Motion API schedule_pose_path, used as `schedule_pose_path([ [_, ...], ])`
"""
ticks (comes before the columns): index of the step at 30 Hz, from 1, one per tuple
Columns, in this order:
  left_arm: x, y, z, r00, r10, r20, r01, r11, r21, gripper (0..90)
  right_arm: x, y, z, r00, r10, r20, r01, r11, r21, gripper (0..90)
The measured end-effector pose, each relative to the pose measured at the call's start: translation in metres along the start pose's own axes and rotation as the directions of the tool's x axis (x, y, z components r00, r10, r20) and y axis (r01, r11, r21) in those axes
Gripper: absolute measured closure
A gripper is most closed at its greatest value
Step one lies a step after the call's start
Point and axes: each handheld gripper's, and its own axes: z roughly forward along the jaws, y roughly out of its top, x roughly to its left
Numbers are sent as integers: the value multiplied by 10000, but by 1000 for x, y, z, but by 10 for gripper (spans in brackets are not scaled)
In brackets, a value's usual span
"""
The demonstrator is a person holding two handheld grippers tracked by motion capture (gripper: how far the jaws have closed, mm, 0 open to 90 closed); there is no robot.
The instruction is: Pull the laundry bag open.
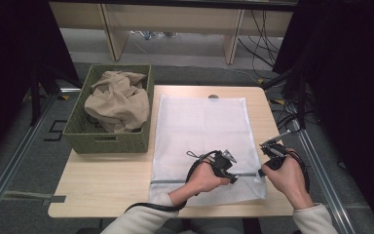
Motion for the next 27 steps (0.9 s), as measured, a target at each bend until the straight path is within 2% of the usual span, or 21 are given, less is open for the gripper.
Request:
schedule_pose_path([
  [3,0,-1,-1,10000,-32,-14,32,10000,3,868,2,0,0,9997,224,32,-224,9997,-97,865],
  [4,0,-1,-1,10000,-29,-17,29,10000,5,868,0,0,0,10000,89,3,-89,9999,48,864],
  [5,1,-1,-2,10000,29,-21,-29,10000,20,868,2,0,-1,9994,357,25,-357,9992,202,864],
  [7,1,-1,-2,10000,36,-34,-36,10000,30,868,2,0,-1,9993,372,18,-372,9991,182,865],
  [8,1,-1,-3,10000,11,-27,-11,10000,37,868,2,-1,0,9996,266,-21,-266,9995,-178,864],
  [11,2,-2,-4,10000,2,-83,-2,10000,11,868,2,-1,1,9996,280,75,-278,9993,-238,865],
  [13,3,-3,-5,9999,71,-135,-70,10000,70,868,2,-1,1,9995,311,19,-311,9993,-203,865],
  [14,3,-4,-5,9999,-112,-89,112,9999,-11,868,4,0,-2,9976,695,64,-696,9972,255,865],
  [15,3,-4,-5,9999,-112,-89,112,9999,-11,868,4,0,-2,9974,715,67,-716,9971,250,865],
  [16,4,-4,-6,9999,1,-108,0,10000,62,868,1,0,-1,9992,394,69,-395,9991,161,865],
  [20,5,-5,-8,9997,-58,-248,60,10000,78,868,0,0,-2,9988,484,36,-484,9986,195,864],
  [27,7,-8,-10,9997,-70,-231,73,9999,95,868,0,0,-2,9988,483,59,-484,9987,182,864],
])
